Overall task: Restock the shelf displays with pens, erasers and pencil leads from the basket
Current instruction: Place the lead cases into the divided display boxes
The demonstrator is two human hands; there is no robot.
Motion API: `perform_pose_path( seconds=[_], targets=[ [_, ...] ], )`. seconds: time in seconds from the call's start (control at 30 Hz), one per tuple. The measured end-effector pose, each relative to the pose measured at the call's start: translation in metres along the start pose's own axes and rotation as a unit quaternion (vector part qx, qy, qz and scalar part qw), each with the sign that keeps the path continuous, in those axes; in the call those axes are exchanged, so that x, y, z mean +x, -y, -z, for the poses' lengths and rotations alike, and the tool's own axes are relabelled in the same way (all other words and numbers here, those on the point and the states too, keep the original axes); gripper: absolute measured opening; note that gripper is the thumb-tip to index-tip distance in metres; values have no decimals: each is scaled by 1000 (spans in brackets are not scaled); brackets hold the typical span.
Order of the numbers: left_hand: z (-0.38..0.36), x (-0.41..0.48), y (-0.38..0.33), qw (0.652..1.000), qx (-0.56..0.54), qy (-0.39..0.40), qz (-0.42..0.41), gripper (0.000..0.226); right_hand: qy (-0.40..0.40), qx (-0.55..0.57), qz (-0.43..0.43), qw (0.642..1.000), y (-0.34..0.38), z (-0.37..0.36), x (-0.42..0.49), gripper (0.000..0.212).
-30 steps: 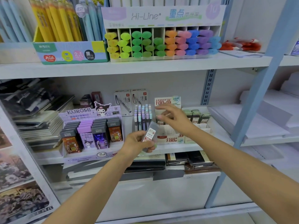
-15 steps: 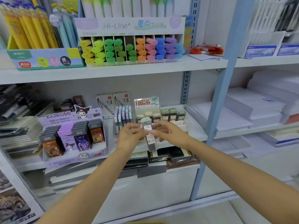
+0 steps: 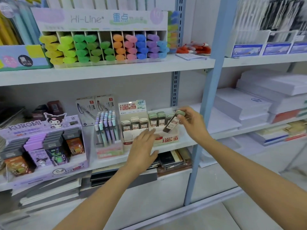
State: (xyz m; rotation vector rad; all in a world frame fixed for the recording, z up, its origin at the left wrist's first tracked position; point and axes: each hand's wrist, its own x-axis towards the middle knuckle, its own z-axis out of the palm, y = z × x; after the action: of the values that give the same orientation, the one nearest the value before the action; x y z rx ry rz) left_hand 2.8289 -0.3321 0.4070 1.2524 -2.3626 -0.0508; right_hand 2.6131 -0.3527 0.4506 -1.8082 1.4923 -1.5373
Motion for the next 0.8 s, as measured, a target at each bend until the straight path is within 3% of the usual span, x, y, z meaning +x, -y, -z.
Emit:
perform_pose_path(
  seconds=[0.1, 0.2, 0.37, 0.6, 0.8],
  targets=[
    [-19, 11, 0, 992, 111, 54, -23, 74, -29, -69, 42, 996, -6, 10, 16, 12],
    [-32, 17, 2, 984, 160, 71, -21, 81, -39, -102, 79, 991, -9, 11, 28, 11],
    [-42, 13, 9, 985, 166, 32, -32, 80, 7, -165, 113, 980, -25, -2, 36, 10],
    [-41, 11, 12, 986, 159, 18, -50, 79, 82, -200, 97, 971, -40, -16, 42, 13],
    [-43, 10, 14, 985, 163, 12, -53, 81, 27, -208, 82, 974, -43, -23, 44, 16]
  ],
)
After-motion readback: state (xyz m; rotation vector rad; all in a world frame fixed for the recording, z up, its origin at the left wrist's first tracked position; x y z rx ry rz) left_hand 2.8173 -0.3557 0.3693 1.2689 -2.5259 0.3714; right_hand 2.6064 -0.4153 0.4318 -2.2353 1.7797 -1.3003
